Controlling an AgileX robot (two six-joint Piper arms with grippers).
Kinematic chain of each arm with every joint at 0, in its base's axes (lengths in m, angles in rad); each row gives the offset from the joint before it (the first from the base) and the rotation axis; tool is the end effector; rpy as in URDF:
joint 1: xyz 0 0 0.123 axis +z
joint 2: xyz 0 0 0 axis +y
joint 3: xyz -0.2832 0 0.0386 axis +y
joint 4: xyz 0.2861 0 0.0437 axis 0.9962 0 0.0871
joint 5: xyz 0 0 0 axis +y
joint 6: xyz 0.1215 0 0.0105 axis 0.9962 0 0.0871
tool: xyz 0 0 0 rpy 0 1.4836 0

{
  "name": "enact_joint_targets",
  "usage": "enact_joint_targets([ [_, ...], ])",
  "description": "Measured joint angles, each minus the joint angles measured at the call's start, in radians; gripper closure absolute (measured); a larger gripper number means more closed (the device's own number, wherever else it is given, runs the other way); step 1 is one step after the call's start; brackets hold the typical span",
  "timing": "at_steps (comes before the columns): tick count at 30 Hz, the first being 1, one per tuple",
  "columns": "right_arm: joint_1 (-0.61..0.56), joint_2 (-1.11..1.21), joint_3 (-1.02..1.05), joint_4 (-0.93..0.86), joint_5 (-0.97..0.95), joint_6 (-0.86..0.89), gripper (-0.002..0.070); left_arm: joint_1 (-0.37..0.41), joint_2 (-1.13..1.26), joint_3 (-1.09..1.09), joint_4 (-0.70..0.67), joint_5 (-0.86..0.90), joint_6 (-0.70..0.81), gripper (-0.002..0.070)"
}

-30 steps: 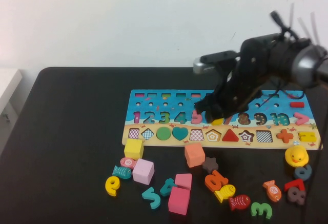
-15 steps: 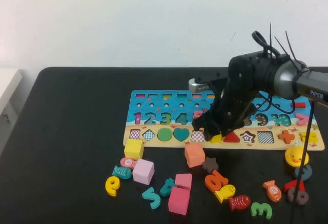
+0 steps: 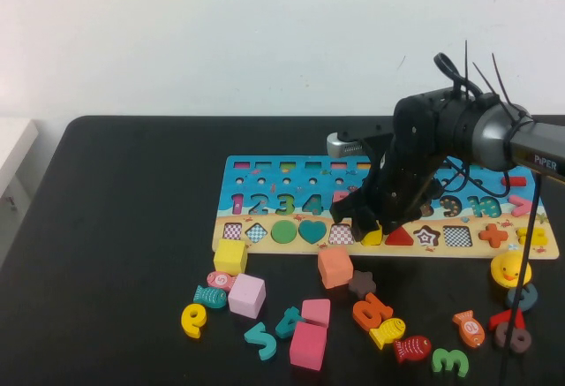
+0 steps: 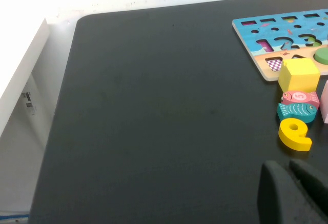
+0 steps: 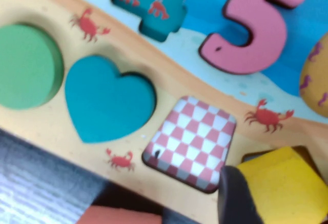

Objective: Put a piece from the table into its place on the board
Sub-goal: Place the "five-pointed star" into the hole of the five-pointed star

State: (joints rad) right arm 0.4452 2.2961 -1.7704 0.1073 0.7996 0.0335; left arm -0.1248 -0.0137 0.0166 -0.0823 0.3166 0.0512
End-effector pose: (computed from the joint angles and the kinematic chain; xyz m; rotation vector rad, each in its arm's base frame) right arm 0.4708 0.2350 0.0887 -0.4925 2.7871 0.2357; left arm 0.1198 -0.0182 0.1725 0.1064 1.8008 -0.1313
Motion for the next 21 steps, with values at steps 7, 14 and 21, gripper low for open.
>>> enact_joint_targets([
  [7,0.001,0.0,0.0,-0.026,-0.002,0.046,0.0304,0.0,0.0,0.0,0.0,0.0,-0.004,0.0676],
  [14,0.001,0.0,0.0,-0.032,-0.002,0.061,0.0304,0.0,0.0,0.0,0.0,0.0,-0.002,0.0676],
  [21,0.001,0.0,0.0,-0.038,0.0,0.087,0.0258,0.0,0.0,0.0,0.0,0.0,-0.002,0.0676],
])
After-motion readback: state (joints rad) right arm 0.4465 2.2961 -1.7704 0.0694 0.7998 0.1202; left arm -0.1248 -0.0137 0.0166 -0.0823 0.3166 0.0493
